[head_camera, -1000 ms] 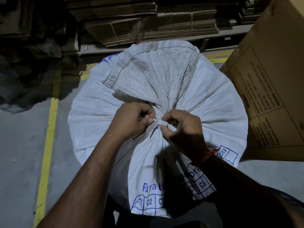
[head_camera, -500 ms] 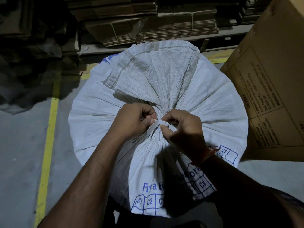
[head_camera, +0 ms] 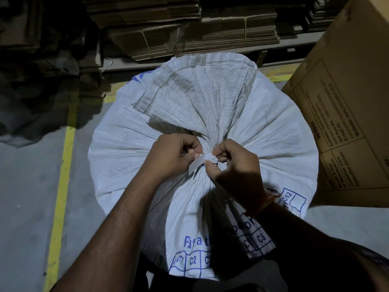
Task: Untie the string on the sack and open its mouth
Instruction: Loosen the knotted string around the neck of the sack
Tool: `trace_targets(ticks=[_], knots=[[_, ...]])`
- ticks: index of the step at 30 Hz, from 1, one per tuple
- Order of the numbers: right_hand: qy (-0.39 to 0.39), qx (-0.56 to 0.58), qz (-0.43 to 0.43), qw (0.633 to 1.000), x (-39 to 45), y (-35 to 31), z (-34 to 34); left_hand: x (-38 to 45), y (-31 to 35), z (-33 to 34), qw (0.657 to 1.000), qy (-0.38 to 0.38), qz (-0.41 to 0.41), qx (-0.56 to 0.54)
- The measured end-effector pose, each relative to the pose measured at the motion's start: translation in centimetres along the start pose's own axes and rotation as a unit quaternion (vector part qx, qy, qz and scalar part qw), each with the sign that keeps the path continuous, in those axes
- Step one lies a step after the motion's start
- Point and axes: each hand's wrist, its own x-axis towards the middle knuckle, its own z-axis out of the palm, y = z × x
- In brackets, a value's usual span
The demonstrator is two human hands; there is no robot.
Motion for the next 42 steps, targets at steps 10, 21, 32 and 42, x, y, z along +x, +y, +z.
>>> trace_targets(ticks=[10,21,32,42], knots=[[-0.022,0.016,0.078,0.997,0.3,0.0,0.4,-0.3,0.2,0.0,1.0,-0.008,0.004,-0.006],[-0.053,0.01,0.039,0.998,-0.2,0.9,0.2,-1.0,-0.4,0.5,1.0,0.0,-0.024,0.005],[-0.063,0.012,0.029,0.997,-0.3,1.9,0.7,-0.7,-0.9,0.9,0.999,-0.018,-0.031,0.008],[-0.068,0.03,0.03,0.997,-0.1,2.0,0.6,-0.4,-0.9,1.1,0.999,-0.026,-0.045,-0.011]])
